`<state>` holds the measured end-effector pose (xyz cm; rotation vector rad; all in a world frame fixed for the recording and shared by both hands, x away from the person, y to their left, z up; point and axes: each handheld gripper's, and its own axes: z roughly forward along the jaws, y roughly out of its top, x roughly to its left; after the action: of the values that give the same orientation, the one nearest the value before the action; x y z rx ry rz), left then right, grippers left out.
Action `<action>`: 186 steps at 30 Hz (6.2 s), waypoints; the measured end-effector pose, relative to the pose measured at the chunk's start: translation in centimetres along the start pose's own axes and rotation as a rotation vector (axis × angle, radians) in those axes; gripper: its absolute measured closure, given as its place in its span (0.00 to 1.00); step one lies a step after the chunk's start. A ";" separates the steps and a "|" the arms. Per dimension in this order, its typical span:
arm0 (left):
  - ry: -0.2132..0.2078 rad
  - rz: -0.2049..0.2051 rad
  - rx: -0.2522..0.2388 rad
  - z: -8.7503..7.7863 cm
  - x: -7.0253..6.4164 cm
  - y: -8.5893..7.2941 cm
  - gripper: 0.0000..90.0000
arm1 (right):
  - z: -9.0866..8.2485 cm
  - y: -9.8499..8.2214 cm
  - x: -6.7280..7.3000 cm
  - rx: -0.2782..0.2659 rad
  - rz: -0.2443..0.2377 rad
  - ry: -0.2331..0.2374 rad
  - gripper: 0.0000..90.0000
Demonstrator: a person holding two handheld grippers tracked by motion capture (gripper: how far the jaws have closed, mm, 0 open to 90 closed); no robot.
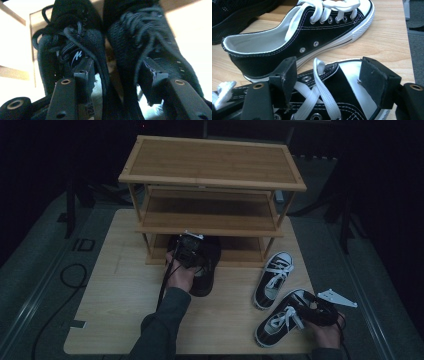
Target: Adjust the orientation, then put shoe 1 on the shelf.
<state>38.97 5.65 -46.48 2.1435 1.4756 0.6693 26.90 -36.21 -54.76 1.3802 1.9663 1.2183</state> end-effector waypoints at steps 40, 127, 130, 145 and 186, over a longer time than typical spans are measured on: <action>-0.379 0.191 -0.226 -7.4 2.2 -3.8 0.63 | 0.0 0.0 0.0 0.000 -0.002 -0.002 0.33; -0.342 0.312 0.018 1.6 -2.3 -8.4 1.00 | 0.0 0.0 0.1 0.002 -0.006 -0.002 0.33; -0.314 0.328 0.017 1.8 -2.7 -8.0 1.00 | 0.0 0.0 0.0 0.002 -0.005 -0.001 0.33; -0.203 0.281 0.007 4.2 -3.6 -4.9 1.00 | 0.0 0.0 0.0 0.002 -0.005 0.000 0.33; -0.137 0.306 -0.001 1.8 -1.4 -9.4 1.00 | 0.0 0.0 0.1 0.001 -0.006 -0.001 0.33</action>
<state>32.82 7.24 -53.79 2.3876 1.0876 0.6107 26.87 -36.16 -54.73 1.3743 1.9687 1.2138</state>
